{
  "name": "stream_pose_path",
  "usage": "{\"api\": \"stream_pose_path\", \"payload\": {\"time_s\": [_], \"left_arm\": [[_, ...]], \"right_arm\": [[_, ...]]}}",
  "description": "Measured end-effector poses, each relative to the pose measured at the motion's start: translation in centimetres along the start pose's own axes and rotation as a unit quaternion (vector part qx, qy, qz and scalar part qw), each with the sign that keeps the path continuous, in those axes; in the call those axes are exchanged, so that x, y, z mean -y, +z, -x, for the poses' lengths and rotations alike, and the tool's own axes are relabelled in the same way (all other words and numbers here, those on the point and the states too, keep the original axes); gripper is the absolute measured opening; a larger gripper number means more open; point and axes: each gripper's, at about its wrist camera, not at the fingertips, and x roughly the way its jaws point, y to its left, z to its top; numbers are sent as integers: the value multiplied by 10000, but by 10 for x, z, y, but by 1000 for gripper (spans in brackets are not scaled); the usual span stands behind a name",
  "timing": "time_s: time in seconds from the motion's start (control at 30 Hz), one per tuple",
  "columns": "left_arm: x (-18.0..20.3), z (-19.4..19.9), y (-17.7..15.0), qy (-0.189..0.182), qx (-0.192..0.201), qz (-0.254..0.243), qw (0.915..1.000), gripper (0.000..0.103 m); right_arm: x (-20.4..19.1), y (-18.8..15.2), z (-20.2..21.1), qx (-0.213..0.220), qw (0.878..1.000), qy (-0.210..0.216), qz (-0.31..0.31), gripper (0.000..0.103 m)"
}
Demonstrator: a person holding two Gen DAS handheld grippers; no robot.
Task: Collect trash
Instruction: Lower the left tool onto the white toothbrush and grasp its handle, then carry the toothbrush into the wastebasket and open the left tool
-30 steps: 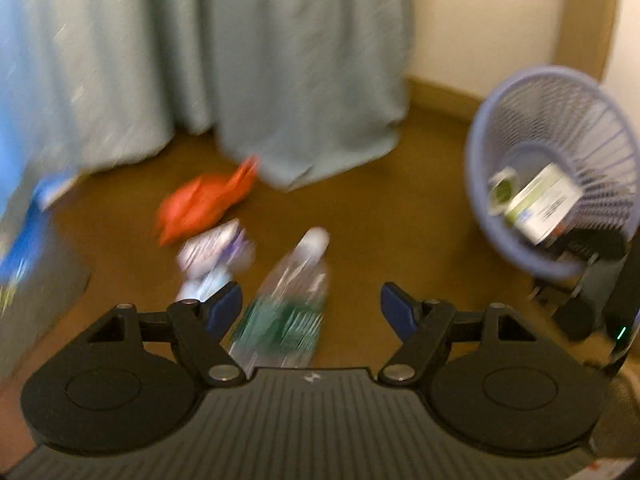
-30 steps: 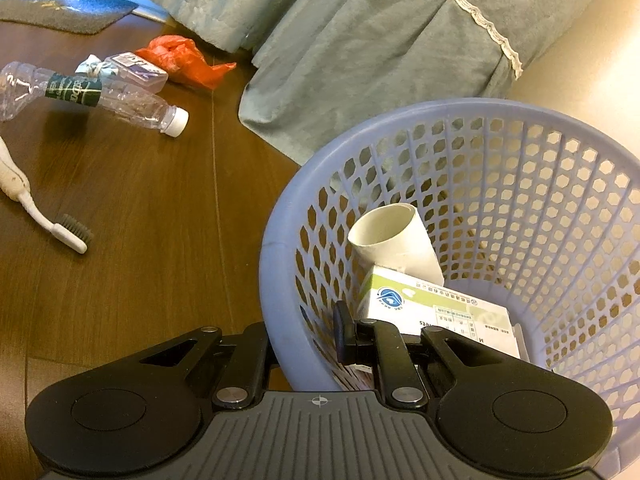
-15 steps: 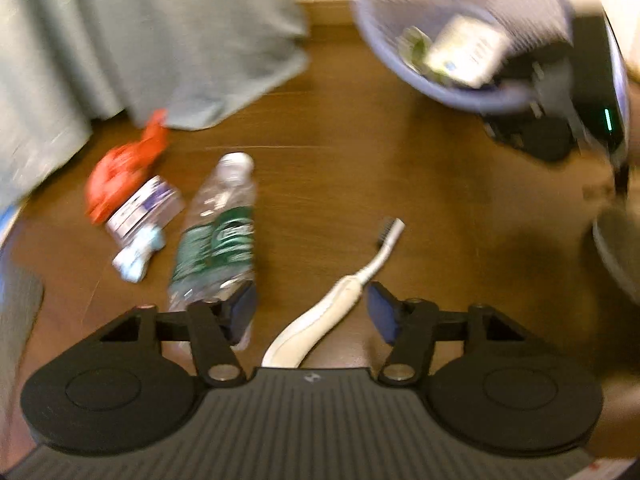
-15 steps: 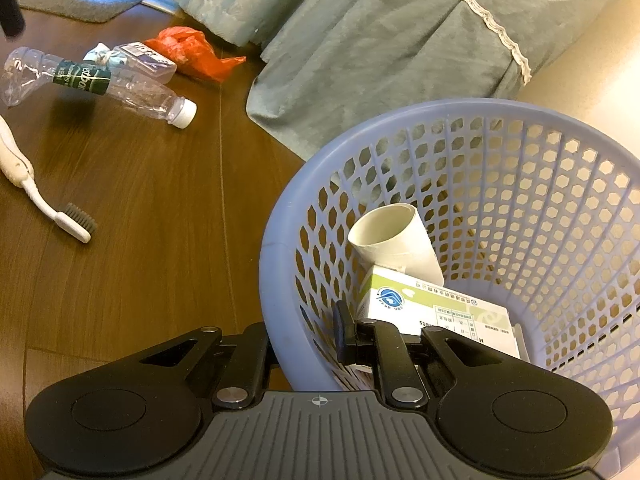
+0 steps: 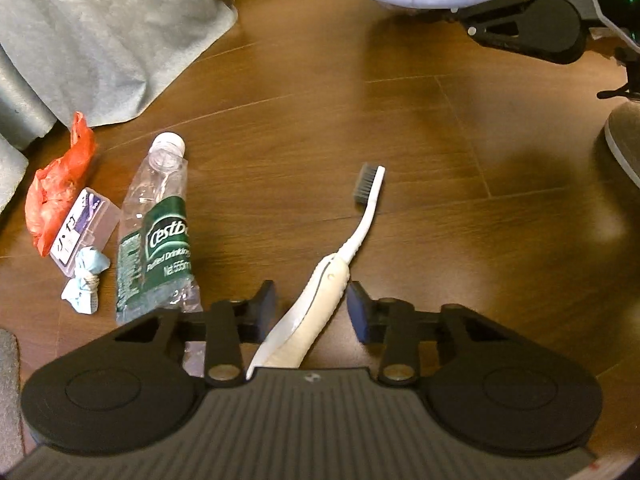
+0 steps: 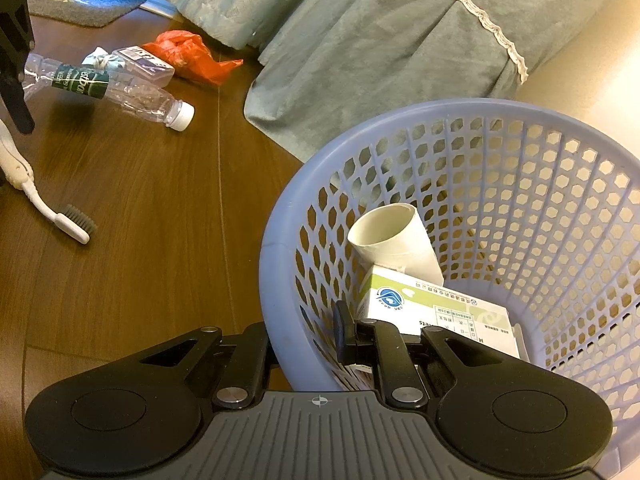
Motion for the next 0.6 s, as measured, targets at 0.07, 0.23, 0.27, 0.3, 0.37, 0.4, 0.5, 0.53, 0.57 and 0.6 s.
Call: {"api": "stream_pose_path", "payload": {"time_s": [0.07,0.23,0.27,0.3,0.37,0.4,0.5,0.53,0.57,0.6], "left_arm": [[0,-3,1,-51,-68,1,10000,25],[0,-4,4,-122,-227,90,9996,19],[0,-4,4,-158,-259,125,9995,18],[0,-4,4,-190,-280,162,9993,18],[2,-3,4,-173,-291,205,9992,18],[2,-3,4,-167,-284,251,9991,18],[-2,-3,5,-209,-273,475,9983,18],[-4,-4,5,-218,-302,538,9979,19],[-6,-5,5,-226,-294,589,9976,20],[-8,-6,6,-234,-291,637,9973,20]], "right_arm": [[0,0,0,1,10000,2,9,10],[0,0,0,-1,10000,0,2,10],[0,0,0,0,10000,-2,-4,10],[0,0,0,-1,10000,-2,-4,10],[0,0,0,0,10000,-2,-1,10],[0,0,0,-1,10000,-1,-1,10],[0,0,0,0,10000,-1,0,10],[0,0,0,0,10000,-2,-3,10],[0,0,0,0,10000,-1,0,10],[0,0,0,0,10000,-1,3,10]]}}
